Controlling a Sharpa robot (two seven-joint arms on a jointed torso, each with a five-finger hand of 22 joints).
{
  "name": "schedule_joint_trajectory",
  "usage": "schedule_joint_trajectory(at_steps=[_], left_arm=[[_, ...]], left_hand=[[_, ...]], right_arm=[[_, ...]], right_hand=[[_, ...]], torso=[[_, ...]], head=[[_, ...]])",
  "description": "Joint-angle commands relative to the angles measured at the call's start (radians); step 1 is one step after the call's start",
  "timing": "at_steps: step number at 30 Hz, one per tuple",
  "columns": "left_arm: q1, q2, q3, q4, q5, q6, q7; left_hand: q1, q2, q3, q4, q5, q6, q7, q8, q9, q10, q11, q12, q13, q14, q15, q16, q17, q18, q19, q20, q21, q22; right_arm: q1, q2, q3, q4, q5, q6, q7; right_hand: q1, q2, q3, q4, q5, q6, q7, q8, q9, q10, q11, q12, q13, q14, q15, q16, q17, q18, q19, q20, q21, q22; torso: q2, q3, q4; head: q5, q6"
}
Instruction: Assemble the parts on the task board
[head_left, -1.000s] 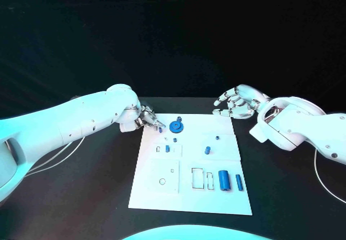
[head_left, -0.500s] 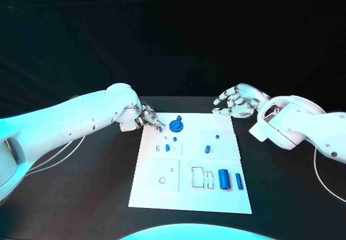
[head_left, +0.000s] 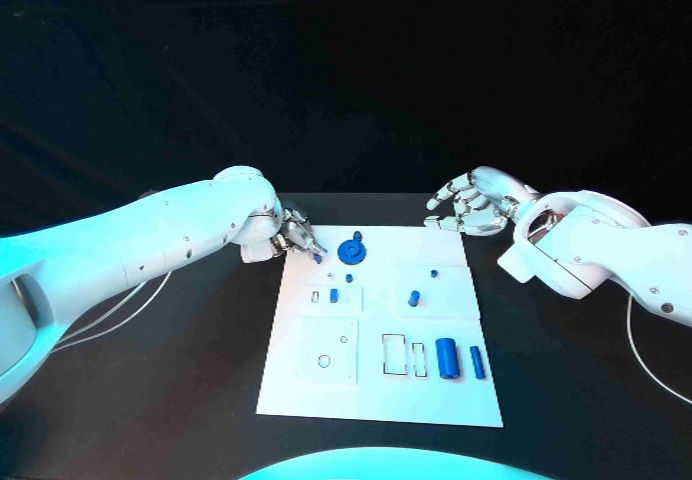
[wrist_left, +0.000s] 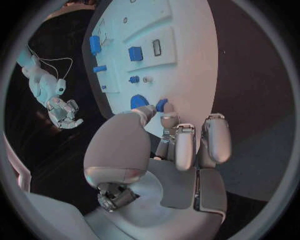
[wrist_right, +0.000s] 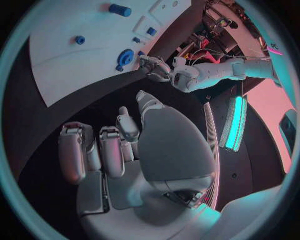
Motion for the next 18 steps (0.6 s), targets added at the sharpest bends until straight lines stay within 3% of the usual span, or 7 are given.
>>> schedule_joint_trajectory(at_steps=[1, 4, 7, 9, 16, 18], left_arm=[[-0.002, 0.003, -0.002, -0.001, 0.022, 0.002, 0.006], [-0.002, 0.000, -0.002, -0.001, 0.035, 0.005, 0.005], [-0.002, -0.003, -0.003, 0.002, 0.045, 0.009, 0.002], [-0.003, -0.008, -0.003, 0.006, 0.054, 0.010, 0.000], [-0.004, -0.061, -0.001, 0.078, 0.110, -0.016, 0.007], [-0.004, -0.085, 0.000, 0.115, 0.132, -0.028, 0.012]], left_hand=[[0.030, 0.009, 0.019, -0.009, 0.002, 0.007, -0.002, 0.004, 0.002, 0.003, -0.007, 0.004, 0.001, 0.074, -0.006, 0.007, 0.182, 0.015, 0.006, -0.001, 0.003, 0.003], [0.074, 0.013, 0.062, -0.037, 0.003, 0.002, -0.004, 0.006, 0.006, 0.004, -0.009, 0.001, -0.002, 0.074, -0.008, 0.007, 0.182, 0.015, 0.007, -0.003, 0.004, 0.005], [0.113, 0.004, 0.151, -0.084, 0.008, -0.009, 0.002, 0.014, 0.015, 0.002, -0.006, -0.005, -0.008, 0.074, -0.007, 0.007, 0.182, 0.015, 0.008, -0.004, 0.004, 0.007], [0.087, -0.023, 0.233, -0.108, 0.008, -0.011, 0.006, 0.027, 0.027, 0.008, -0.004, -0.005, -0.009, 0.074, -0.002, 0.007, 0.181, 0.014, 0.009, -0.001, 0.005, 0.010], [0.042, -0.046, 0.333, -0.156, 0.010, -0.003, 0.004, 0.045, 0.042, 0.026, -0.005, 0.007, 0.004, 0.076, -0.005, 0.008, 0.183, 0.012, 0.016, -0.002, 0.011, 0.021], [0.032, -0.051, 0.349, -0.165, 0.011, -0.001, 0.003, 0.047, 0.044, 0.031, -0.006, 0.011, 0.009, 0.076, -0.006, 0.009, 0.184, 0.012, 0.019, -0.002, 0.013, 0.025]], right_arm=[[-0.001, -0.001, 0.000, 0.001, -0.006, 0.013, 0.004], [-0.001, -0.001, 0.000, 0.001, -0.006, 0.014, 0.004], [-0.001, -0.001, 0.000, 0.000, -0.006, 0.015, 0.004], [-0.001, -0.001, 0.000, -0.001, -0.006, 0.015, 0.004], [-0.001, -0.004, 0.000, -0.002, -0.006, 0.016, 0.005], [-0.001, -0.006, 0.000, -0.002, -0.005, 0.014, 0.006]], right_hand=[[-0.003, 0.005, 0.007, 0.000, 0.007, 0.003, -0.002, 0.007, -0.001, 0.003, -0.003, 0.007, 0.001, 0.080, -0.005, -0.007, 0.165, 0.016, 0.043, -0.008, 0.000, 0.208], [-0.002, 0.004, 0.009, 0.000, 0.012, 0.004, -0.002, 0.007, -0.002, 0.003, -0.003, 0.007, 0.001, 0.080, -0.005, -0.007, 0.165, 0.016, 0.043, -0.008, 0.001, 0.209], [-0.002, 0.004, 0.009, 0.000, 0.012, 0.004, -0.002, 0.007, -0.002, 0.003, -0.003, 0.007, 0.001, 0.080, -0.005, -0.007, 0.165, 0.016, 0.043, -0.008, 0.001, 0.209], [-0.002, 0.004, 0.009, 0.000, 0.012, 0.004, -0.002, 0.007, -0.002, 0.003, -0.003, 0.007, 0.001, 0.080, -0.005, -0.007, 0.165, 0.016, 0.043, -0.008, 0.001, 0.209], [-0.002, 0.004, 0.009, 0.000, 0.012, 0.004, -0.002, 0.007, -0.002, 0.003, -0.003, 0.007, 0.001, 0.080, -0.005, -0.007, 0.165, 0.016, 0.043, -0.008, 0.001, 0.209], [-0.001, 0.004, 0.011, 0.000, 0.016, 0.004, -0.002, 0.008, -0.002, 0.003, -0.003, 0.007, 0.001, 0.080, -0.005, -0.007, 0.164, 0.016, 0.042, -0.009, -0.001, 0.208]], torso=[[-0.001, -0.0003, 0.0016], [-0.002, -0.0011, 0.0021], [-0.003, -0.0016, 0.0027], [-0.003, -0.0012, 0.0027], [-0.002, -0.0011, 0.0017], [-0.004, -0.0012, 0.0043]], head=[[0.000, -0.002], [0.000, -0.002], [-0.001, -0.001], [0.002, 0.000], [0.005, 0.002], [0.003, 0.003]])
